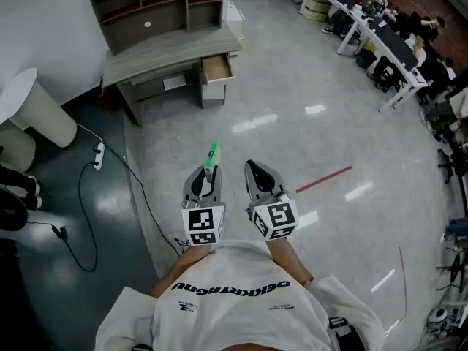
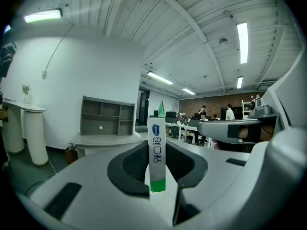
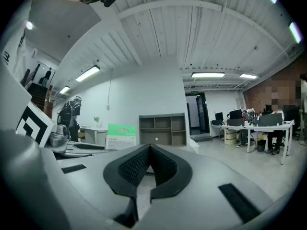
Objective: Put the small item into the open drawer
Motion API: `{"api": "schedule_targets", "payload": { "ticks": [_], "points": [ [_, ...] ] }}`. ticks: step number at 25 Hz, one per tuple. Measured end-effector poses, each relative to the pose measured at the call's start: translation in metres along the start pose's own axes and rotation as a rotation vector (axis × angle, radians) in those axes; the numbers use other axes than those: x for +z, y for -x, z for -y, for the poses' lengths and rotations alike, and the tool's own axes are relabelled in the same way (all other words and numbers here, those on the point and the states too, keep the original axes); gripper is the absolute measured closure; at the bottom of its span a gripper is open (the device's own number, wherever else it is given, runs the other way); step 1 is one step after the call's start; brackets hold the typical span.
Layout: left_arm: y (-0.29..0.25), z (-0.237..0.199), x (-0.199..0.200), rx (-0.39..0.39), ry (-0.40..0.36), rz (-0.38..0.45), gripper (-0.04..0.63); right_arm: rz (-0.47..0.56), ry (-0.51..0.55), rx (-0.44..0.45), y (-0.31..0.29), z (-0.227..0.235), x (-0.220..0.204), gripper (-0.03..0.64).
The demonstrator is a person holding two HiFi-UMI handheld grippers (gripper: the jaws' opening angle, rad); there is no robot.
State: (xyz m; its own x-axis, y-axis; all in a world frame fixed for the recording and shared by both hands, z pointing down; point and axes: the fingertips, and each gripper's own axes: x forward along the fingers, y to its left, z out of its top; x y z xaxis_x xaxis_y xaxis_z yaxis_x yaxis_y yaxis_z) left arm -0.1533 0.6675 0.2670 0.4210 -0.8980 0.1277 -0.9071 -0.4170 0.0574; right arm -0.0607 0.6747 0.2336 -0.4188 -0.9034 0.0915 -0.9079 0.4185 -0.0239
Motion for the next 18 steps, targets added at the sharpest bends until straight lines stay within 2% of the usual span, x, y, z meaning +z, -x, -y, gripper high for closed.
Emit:
{"api": "schedule_targets", "payload": {
  "ticks": [13,18],
  "points": [
    [-0.007,-0.032,-0.010,-0.033,-0.004,-0.001,0.497,-0.006,-0.041,-0.048,-0.021,-0.017,-0.014,0.588],
    [-0.029,-0.037,-0.019,-0.049,-0.005,-0.019,0.497,-0.024,-0.038,-0.057,-0.040,-0.007,-0.020,0.588]
  ]
}}
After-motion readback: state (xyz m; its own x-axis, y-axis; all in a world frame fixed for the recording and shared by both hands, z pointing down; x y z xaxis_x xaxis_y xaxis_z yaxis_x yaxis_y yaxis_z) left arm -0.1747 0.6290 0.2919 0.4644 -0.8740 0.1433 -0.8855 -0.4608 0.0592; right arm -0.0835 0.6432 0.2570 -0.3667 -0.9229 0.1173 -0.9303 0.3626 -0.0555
